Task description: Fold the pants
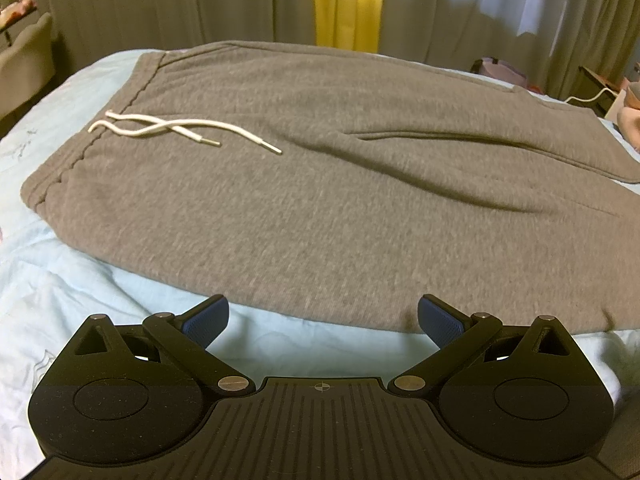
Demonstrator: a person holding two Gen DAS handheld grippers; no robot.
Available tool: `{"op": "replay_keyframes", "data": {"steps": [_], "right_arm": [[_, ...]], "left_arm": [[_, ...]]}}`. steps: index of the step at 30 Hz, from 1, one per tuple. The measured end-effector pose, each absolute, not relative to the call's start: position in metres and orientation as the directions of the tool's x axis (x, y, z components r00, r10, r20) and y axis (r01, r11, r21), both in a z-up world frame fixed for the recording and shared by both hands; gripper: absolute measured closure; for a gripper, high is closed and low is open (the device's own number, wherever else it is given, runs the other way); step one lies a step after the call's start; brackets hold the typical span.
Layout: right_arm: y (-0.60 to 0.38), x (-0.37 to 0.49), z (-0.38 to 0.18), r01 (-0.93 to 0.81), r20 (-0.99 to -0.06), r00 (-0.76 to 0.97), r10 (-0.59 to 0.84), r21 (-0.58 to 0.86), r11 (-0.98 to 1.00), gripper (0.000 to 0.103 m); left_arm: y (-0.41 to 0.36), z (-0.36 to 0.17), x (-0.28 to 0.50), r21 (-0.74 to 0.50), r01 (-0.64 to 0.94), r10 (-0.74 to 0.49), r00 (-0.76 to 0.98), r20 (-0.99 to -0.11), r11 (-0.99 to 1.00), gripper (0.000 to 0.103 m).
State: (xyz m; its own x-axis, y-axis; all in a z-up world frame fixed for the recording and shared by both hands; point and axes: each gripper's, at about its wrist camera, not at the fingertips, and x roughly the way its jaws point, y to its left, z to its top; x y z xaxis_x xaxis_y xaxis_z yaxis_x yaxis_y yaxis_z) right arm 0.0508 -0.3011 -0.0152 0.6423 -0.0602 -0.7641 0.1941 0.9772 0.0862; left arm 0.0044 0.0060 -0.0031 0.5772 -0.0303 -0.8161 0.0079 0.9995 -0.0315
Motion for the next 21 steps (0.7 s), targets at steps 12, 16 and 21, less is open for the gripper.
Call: {"op": "replay_keyframes", "data": {"steps": [12,16,21], "right_arm": [[-0.305,0.054,-0.021,0.205,-0.775,0.630,-0.046,0.109,0.973,0.004],[-0.307,0.055,-0.023,0.209,-0.780,0.624,-0.039,0.119,0.971,0.004],[-0.309,0.058,-0.026,0.213,-0.785,0.618,-0.031,0.129,0.969,0.004]], "left_arm": [[0.008,-0.006,0.008,-0.050,-0.007,-0.037,0.570,-0.821,0.999,0.000],[0.008,-0.005,0.009,-0.052,-0.010,-0.037,0.567,-0.823,0.999,0.000],[0.007,-0.005,0.009,-0.053,-0.008,-0.039,0.567,-0.823,0.999,0.000]]}}
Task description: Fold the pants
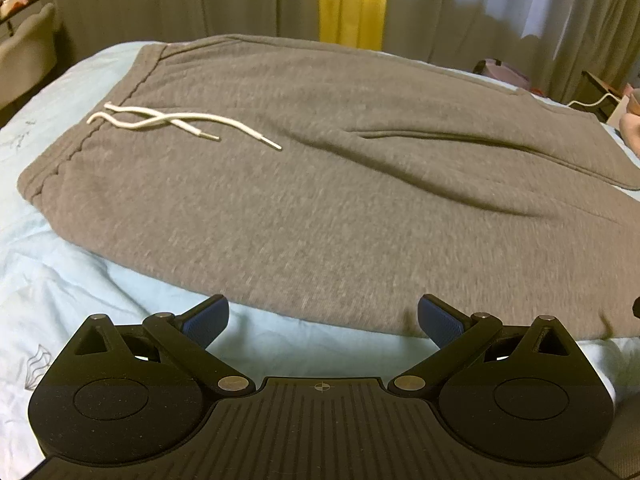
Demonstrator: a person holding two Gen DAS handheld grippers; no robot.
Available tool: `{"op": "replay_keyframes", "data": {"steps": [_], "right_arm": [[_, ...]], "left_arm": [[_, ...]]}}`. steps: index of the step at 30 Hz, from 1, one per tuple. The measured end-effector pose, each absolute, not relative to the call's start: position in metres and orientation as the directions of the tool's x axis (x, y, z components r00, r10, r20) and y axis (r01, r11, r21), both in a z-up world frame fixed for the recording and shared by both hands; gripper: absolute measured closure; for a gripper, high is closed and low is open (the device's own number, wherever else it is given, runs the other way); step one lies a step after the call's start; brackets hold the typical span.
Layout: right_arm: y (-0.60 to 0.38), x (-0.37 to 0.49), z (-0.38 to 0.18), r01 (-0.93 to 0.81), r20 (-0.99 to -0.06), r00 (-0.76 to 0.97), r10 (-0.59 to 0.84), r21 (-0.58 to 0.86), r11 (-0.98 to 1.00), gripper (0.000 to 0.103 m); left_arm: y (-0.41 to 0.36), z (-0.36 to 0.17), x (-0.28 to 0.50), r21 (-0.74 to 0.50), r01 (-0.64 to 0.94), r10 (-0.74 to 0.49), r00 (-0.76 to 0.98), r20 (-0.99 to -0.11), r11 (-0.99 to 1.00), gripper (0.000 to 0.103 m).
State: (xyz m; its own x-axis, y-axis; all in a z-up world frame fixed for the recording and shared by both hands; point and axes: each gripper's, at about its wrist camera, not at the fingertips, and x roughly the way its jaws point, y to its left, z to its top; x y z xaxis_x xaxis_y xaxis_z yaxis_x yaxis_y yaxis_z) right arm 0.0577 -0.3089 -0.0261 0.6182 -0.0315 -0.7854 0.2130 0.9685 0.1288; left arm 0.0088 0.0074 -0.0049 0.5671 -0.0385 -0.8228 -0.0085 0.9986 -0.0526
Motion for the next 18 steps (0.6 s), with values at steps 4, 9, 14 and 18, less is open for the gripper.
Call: {"op": "replay_keyframes", "data": {"steps": [4,9,14,18], "right_arm": [[-0.311,0.059,-0.029,0.219,-0.790,0.612,-0.026,0.138,0.966,0.004],[-0.312,0.060,-0.032,0.219,-0.795,0.606,-0.015,0.149,0.964,0.004],[-0.314,0.064,-0.037,0.232,-0.808,0.589,-0.013,0.153,0.961,0.004],[-0.315,0.068,-0.040,0.239,-0.820,0.572,-0.007,0.158,0.958,0.004]], "left_arm": [[0.008,-0.005,0.009,-0.059,-0.016,-0.040,0.567,-0.823,0.998,0.000],[0.008,-0.005,0.009,-0.064,-0.017,-0.043,0.567,-0.823,0.998,0.000],[0.007,-0.005,0.010,-0.068,-0.010,-0.051,0.562,-0.825,0.998,0.000],[0.008,-0.006,0.011,-0.081,-0.011,-0.061,0.549,-0.833,0.997,0.000]]}}
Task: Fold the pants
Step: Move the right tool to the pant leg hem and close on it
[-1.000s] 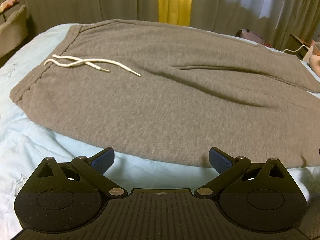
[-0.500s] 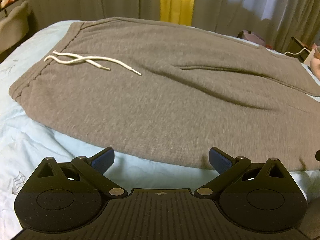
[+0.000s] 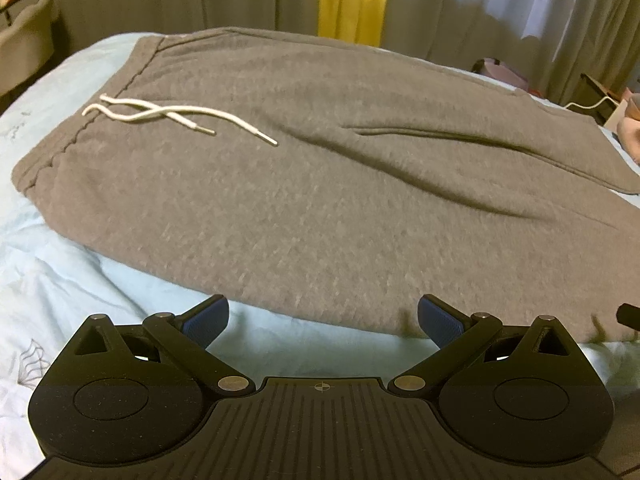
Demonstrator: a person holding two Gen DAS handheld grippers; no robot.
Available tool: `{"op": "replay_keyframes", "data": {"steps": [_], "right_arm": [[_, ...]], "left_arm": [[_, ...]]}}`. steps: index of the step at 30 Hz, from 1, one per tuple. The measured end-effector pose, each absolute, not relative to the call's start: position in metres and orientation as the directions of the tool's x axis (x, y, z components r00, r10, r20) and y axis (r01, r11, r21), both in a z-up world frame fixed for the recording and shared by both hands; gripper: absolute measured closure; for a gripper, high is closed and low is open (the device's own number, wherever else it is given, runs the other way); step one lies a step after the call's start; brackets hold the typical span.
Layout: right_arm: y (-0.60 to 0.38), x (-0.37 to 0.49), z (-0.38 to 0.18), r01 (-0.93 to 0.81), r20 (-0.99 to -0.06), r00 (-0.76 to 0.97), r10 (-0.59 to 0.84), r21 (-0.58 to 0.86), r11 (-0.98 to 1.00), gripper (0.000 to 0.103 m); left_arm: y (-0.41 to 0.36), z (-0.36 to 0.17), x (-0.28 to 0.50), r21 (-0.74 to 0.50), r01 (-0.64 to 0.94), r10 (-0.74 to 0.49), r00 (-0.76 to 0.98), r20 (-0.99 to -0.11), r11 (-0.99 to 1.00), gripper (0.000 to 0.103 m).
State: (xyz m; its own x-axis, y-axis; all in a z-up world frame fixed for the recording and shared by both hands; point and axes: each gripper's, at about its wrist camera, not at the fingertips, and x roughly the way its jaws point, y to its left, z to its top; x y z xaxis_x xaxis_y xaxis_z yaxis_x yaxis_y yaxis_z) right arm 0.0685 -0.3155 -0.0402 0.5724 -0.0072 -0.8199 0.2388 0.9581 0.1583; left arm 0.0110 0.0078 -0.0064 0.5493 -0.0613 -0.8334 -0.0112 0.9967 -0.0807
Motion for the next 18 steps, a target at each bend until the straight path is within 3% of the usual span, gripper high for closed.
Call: {"op": "replay_keyframes", "data": {"steps": [6,12,15,18], "right_arm": [[-0.337,0.082,-0.043,0.276,-0.821,0.570,0.039,0.236,0.932,0.004],[-0.364,0.120,-0.066,0.371,-0.868,0.493,-0.060,0.148,0.917,0.004],[-0.370,0.132,-0.082,0.406,-0.897,0.438,-0.055,0.143,0.903,0.004],[-0.371,0.136,-0.085,0.405,-0.904,0.425,-0.058,0.132,0.905,0.004]], "left_arm": [[0.009,0.004,0.020,-0.108,-0.013,-0.082,0.559,-0.825,0.994,0.000],[0.006,0.018,0.080,-0.097,-0.133,0.003,0.603,-0.798,0.986,0.000],[0.003,0.025,0.121,-0.157,-0.218,0.028,0.664,-0.747,0.963,0.000],[-0.003,0.019,0.157,-0.118,-0.288,0.136,0.724,-0.677,0.950,0.000]]}}
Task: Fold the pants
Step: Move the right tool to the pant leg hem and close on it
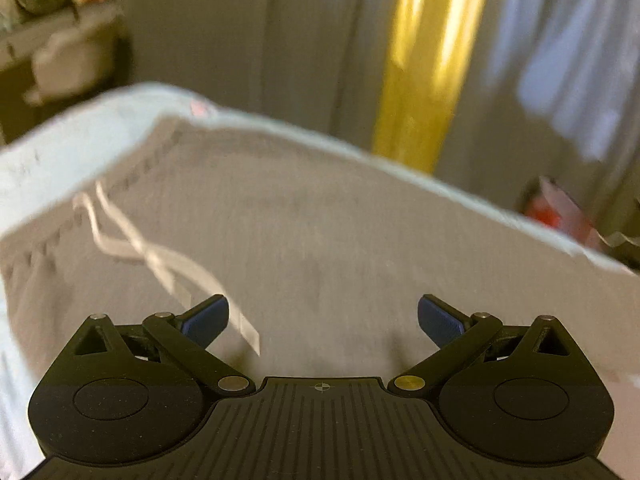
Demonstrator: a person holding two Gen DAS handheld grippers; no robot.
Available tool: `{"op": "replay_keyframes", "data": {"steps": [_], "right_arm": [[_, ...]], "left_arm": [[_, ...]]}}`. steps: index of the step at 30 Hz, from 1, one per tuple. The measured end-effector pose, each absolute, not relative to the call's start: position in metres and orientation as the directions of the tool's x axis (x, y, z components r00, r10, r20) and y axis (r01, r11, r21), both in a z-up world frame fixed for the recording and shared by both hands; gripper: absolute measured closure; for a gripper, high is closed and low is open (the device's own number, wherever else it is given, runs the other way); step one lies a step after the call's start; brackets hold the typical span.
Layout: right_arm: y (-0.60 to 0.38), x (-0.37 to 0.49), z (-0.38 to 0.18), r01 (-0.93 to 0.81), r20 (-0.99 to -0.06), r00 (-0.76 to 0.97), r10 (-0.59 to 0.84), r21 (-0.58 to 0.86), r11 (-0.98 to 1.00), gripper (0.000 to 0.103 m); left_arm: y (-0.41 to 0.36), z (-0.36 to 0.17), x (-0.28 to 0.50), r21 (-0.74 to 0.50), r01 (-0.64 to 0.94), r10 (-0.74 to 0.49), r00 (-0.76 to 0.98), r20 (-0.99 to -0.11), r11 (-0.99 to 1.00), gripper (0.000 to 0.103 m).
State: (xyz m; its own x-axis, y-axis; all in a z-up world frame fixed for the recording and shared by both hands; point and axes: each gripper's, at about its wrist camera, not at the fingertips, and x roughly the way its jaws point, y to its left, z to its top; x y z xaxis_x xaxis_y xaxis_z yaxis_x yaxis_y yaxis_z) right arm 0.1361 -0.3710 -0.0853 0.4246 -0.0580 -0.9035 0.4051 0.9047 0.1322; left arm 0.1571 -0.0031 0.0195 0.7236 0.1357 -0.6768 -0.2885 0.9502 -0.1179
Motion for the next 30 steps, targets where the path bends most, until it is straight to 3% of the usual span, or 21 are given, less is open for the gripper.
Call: {"op": "replay_keyframes", "data": {"steps": [7,9,11,14,16,18,23,28,29,30], "right_arm": [[-0.376,0.162,-0.076,0.364,-0.952,0.307,-0.015,0.103,0.926,0.004],[-0.394,0.177,-0.056,0.418,-0.926,0.377,-0.009,0.162,0.894,0.004],[-0.420,0.205,-0.033,0.481,-0.870,0.493,-0.017,0.256,0.839,0.004],[-0.445,0.267,-0.019,0.530,-0.810,0.583,-0.065,0.318,0.786,0.010],[-0.454,0.316,-0.025,0.563,-0.802,0.590,-0.091,0.328,0.759,0.025],[-0.458,0.365,-0.037,0.591,-0.804,0.584,-0.110,0.328,0.736,0.035],[-0.455,0.473,-0.066,0.674,-0.812,0.540,-0.222,0.259,0.692,0.034],[-0.458,0.523,-0.099,0.759,-0.870,0.428,-0.246,0.198,0.621,0.027],[-0.456,0.527,-0.102,0.758,-0.862,0.427,-0.274,0.175,0.629,0.028],[-0.452,0.528,-0.101,0.749,-0.850,0.428,-0.307,0.144,0.647,0.039]], "left_arm": [[0.017,-0.029,0.192,0.020,-0.375,0.312,0.740,-0.596,0.927,0.000],[0.029,-0.034,0.201,0.078,-0.422,0.384,0.716,-0.583,0.903,0.000],[0.042,-0.033,0.203,0.059,-0.474,0.420,0.708,-0.568,0.879,0.000],[0.055,-0.037,0.201,-0.053,-0.473,0.376,0.758,-0.533,0.879,0.000],[0.060,-0.044,0.205,-0.081,-0.463,0.348,0.760,-0.549,0.883,0.000],[0.061,-0.051,0.210,-0.073,-0.451,0.337,0.757,-0.560,0.890,0.000],[0.053,-0.068,0.221,-0.013,-0.415,0.334,0.751,-0.570,0.910,0.000],[0.057,-0.073,0.223,-0.041,-0.419,0.323,0.754,-0.572,0.907,0.000],[0.058,-0.074,0.223,-0.044,-0.420,0.322,0.755,-0.571,0.906,0.000],[0.057,-0.073,0.223,-0.043,-0.421,0.324,0.756,-0.569,0.906,0.000]]}}
